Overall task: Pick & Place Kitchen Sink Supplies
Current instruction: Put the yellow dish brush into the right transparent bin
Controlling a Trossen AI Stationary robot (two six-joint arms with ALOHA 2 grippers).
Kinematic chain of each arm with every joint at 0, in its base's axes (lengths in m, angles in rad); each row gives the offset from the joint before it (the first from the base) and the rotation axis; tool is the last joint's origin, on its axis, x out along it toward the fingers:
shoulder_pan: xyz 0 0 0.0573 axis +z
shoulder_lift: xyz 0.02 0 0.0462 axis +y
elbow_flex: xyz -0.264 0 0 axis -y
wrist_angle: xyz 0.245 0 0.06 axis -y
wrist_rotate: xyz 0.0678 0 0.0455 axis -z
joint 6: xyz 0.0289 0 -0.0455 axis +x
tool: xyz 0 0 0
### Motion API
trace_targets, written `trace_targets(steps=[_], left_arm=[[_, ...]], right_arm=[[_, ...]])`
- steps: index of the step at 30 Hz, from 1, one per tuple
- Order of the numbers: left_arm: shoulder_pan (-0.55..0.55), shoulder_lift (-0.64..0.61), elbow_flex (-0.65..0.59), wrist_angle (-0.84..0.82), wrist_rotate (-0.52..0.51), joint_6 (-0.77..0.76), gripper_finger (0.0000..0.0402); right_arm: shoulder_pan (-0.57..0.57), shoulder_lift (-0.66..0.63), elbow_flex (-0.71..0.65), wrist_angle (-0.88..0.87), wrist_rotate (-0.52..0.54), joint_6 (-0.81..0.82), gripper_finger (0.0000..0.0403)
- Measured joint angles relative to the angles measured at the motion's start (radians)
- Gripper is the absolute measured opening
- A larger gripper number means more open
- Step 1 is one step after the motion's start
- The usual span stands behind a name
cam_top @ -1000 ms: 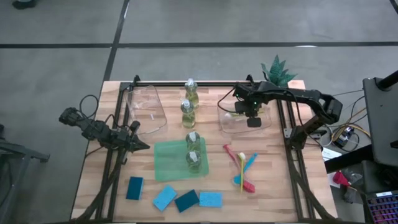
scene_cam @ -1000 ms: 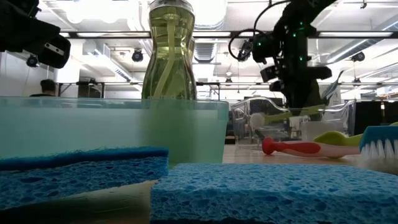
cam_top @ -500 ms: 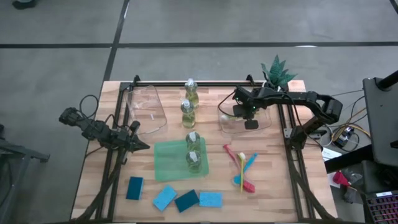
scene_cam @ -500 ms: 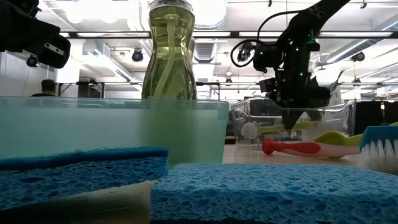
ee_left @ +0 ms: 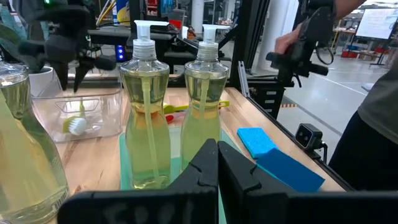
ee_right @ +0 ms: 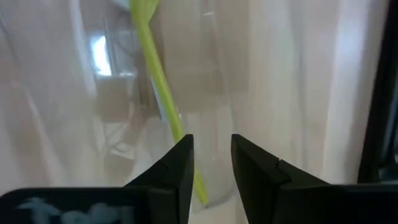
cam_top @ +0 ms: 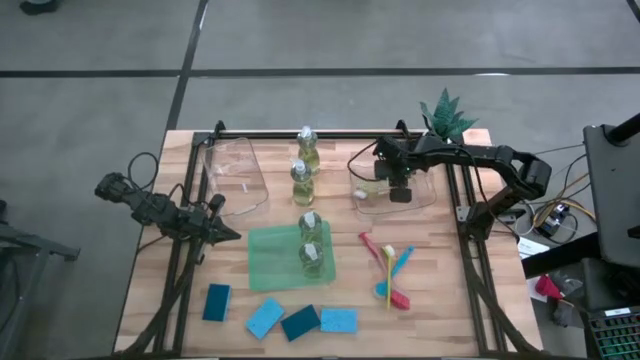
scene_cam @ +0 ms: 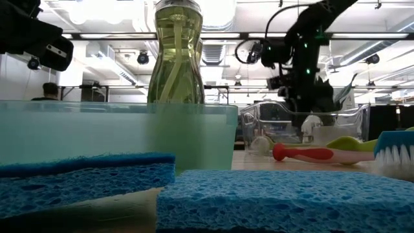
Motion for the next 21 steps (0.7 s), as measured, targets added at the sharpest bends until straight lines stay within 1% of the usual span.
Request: trace_targets(steps=[3,5,8,10,12,13,15,17,21], left_arm=[[0.0,0.0,0.0,0.0,0.0,0.0,0.0],[0.0,0.0,0.0,0.0,0.0,0.0,0.0],[0.0,0.0,0.0,0.0,0.0,0.0,0.0],[0.0,0.0,0.0,0.0,0.0,0.0,0.0],[0.0,0.0,0.0,0.0,0.0,0.0,0.0],[0.0,0.0,0.0,0.0,0.0,0.0,0.0],[0.0,0.0,0.0,0.0,0.0,0.0,0.0],[0.0,0.0,0.0,0.0,0.0,0.0,0.0],[0.0,0.0,0.0,0.0,0.0,0.0,0.0]], right_arm=[[0.0,-0.009,0.064,-0.069,-0.024,0.118,0.011],[0.0,-0.013,0.107,-0.112,-0.077,0.221,0.0113],[0.0,-0.014,0.164,-0.175,-0.222,0.408,0.0116],[0.001,-0.014,0.19,-0.216,-0.337,0.585,0.0117],[0.009,-0.014,0.202,-0.244,-0.44,0.816,0.0118],[0.017,-0.017,0.204,-0.252,-0.497,0.901,0.0119],[0.049,-0.027,0.204,-0.251,-0.593,1.013,0.0121],[0.105,-0.042,0.203,-0.251,-0.619,1.101,0.0123],[0.237,-0.058,0.199,-0.252,-0.61,1.244,0.0128]])
